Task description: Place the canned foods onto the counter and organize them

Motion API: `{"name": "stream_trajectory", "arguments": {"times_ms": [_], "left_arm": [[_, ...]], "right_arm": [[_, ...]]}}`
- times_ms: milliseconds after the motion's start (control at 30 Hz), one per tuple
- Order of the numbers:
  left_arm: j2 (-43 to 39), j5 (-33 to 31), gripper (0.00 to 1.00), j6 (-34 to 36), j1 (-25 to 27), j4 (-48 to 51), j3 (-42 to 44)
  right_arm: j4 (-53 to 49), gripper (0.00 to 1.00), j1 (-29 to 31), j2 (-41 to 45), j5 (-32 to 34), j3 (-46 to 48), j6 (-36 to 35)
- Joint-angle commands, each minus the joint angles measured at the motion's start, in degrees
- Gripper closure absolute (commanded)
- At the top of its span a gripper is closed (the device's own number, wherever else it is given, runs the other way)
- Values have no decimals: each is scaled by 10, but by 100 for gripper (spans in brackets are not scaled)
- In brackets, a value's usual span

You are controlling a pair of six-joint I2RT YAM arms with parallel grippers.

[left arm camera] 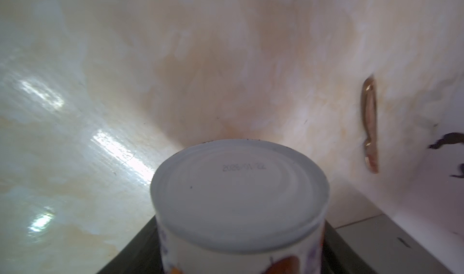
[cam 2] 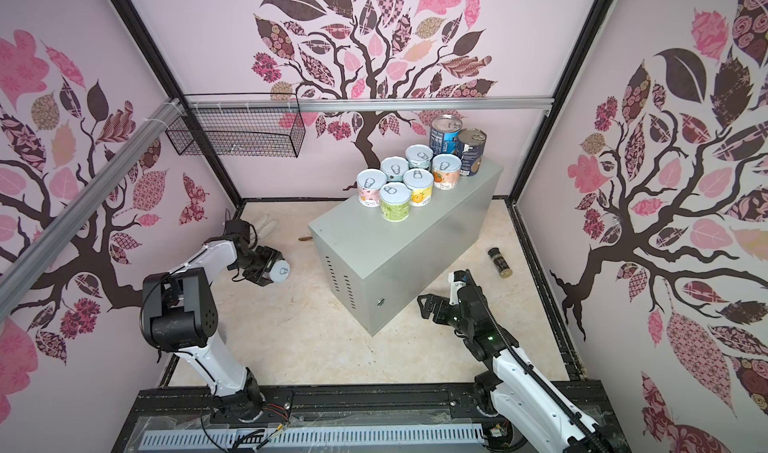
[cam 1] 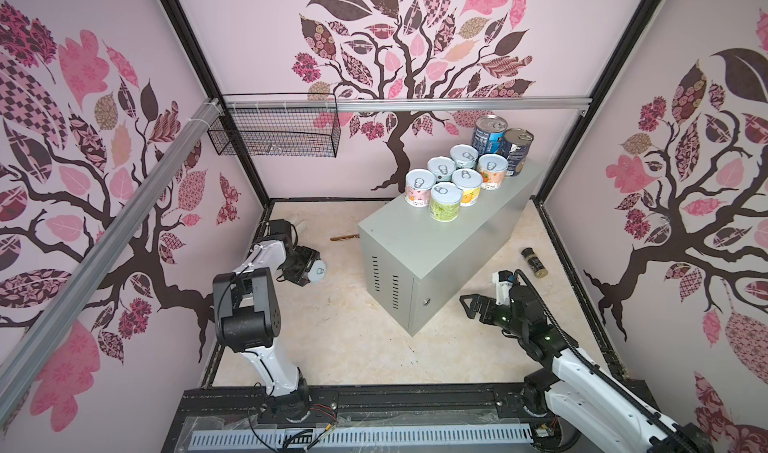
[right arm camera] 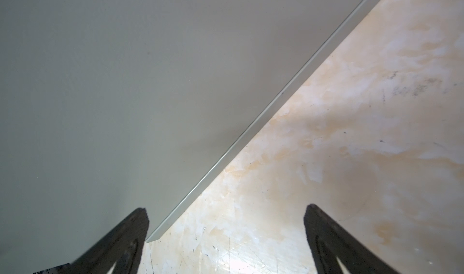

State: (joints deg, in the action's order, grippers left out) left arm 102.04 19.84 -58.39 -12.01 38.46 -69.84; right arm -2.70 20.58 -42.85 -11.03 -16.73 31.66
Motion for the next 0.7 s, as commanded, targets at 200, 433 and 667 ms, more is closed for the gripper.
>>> {"name": "stream_trajectory", "arguments": {"times_ms": [200, 433, 667], "left_arm": [[41, 222, 57, -248, -34, -226, -31], [58, 225, 58, -373, -28, -334, -5], [70, 221, 59, -504, -3, -483, 35]], "right_arm": [[-35, 0, 4, -27, 40, -30, -17], [-39, 0, 4, -65, 62, -32, -20], [-55, 0, 4, -101, 77, -44, -19]]}}
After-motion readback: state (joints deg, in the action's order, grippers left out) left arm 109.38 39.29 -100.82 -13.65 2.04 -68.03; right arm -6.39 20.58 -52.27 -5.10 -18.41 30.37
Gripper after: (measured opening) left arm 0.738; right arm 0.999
